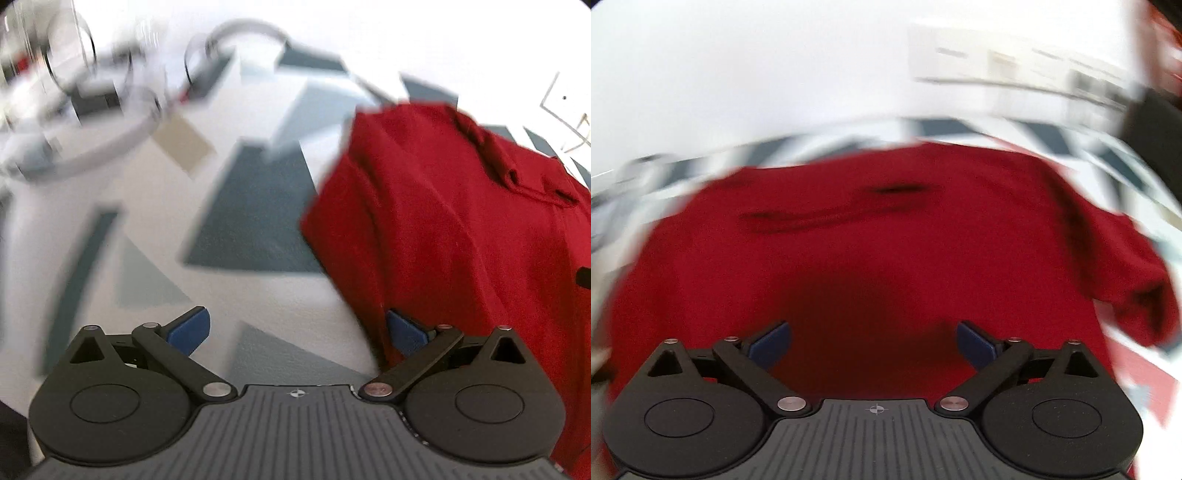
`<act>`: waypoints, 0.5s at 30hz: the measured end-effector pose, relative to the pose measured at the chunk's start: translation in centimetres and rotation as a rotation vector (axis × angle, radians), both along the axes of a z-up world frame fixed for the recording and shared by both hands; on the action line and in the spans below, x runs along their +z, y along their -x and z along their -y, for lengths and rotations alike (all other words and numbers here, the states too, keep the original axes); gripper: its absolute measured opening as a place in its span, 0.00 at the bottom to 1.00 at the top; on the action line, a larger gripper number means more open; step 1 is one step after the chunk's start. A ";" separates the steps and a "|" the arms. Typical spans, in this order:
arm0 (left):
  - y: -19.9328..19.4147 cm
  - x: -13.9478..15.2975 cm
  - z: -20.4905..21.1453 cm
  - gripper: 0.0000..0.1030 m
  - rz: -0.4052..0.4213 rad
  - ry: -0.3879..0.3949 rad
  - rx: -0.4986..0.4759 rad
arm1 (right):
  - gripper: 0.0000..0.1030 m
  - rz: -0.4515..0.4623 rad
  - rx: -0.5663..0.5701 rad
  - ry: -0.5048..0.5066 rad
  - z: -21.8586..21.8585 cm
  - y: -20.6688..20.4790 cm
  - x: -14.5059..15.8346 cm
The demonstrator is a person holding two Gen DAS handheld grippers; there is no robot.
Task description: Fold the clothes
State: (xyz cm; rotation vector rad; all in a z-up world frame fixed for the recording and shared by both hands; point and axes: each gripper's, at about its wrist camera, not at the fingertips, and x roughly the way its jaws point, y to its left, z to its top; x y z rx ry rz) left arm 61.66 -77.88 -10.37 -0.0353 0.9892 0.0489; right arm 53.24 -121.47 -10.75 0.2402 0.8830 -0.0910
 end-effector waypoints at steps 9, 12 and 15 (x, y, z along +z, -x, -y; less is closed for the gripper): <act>2.4 1.4 -5.8 1.00 0.078 -0.002 0.171 | 0.53 -0.048 0.390 -0.199 -6.4 -0.6 -1.1; 3.1 1.1 -6.7 1.00 0.068 0.011 0.199 | 0.29 -0.061 0.389 -0.260 -6.0 -1.2 -1.4; 3.5 0.8 -6.4 1.00 0.064 0.004 0.186 | 0.02 -0.053 0.338 -0.303 -4.9 -1.7 -1.0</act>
